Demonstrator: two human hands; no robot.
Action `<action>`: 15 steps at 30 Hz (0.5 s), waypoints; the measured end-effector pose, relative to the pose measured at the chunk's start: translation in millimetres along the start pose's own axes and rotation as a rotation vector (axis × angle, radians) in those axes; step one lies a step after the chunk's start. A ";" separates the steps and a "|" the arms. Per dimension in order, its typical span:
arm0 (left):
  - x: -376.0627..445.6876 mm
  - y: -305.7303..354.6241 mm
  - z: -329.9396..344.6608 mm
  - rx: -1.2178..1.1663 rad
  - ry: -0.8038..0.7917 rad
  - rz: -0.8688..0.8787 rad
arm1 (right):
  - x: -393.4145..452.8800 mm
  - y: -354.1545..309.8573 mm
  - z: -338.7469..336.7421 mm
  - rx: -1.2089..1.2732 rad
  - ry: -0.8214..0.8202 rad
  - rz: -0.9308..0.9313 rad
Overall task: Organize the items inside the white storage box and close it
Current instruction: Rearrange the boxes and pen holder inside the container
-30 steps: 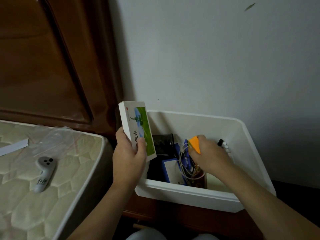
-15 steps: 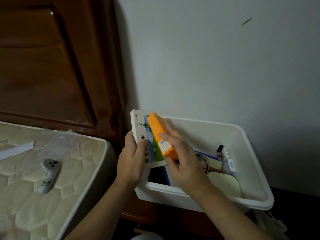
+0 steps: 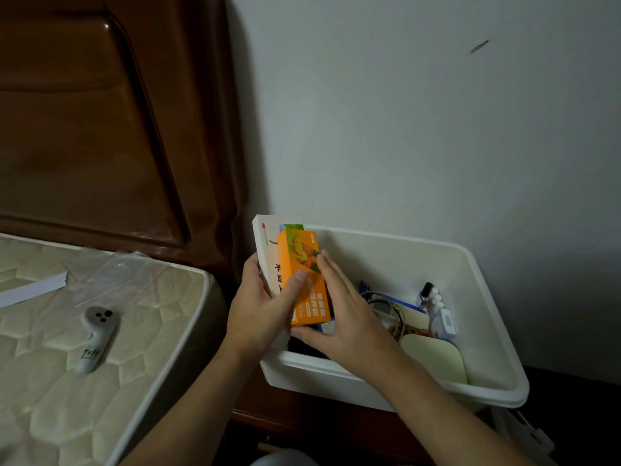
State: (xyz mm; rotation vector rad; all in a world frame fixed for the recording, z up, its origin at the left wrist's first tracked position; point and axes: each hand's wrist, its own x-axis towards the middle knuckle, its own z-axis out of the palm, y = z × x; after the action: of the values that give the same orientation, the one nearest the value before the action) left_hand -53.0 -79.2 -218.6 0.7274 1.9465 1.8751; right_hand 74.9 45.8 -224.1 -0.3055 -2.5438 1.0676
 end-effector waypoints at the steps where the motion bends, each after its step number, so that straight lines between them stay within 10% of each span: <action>1: 0.5 -1.0 -0.1 0.000 0.002 0.004 | -0.2 -0.1 0.1 -0.006 0.004 0.018; 15: 5.0 -4.6 -1.8 -0.115 0.063 0.020 | -0.5 5.6 -0.1 -0.225 0.341 0.042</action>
State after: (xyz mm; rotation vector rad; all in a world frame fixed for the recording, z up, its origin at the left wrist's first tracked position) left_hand -58.7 -77.7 -222.5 0.6640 1.8570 2.0258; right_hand 75.7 49.6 -228.2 -0.5519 -2.3535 0.6735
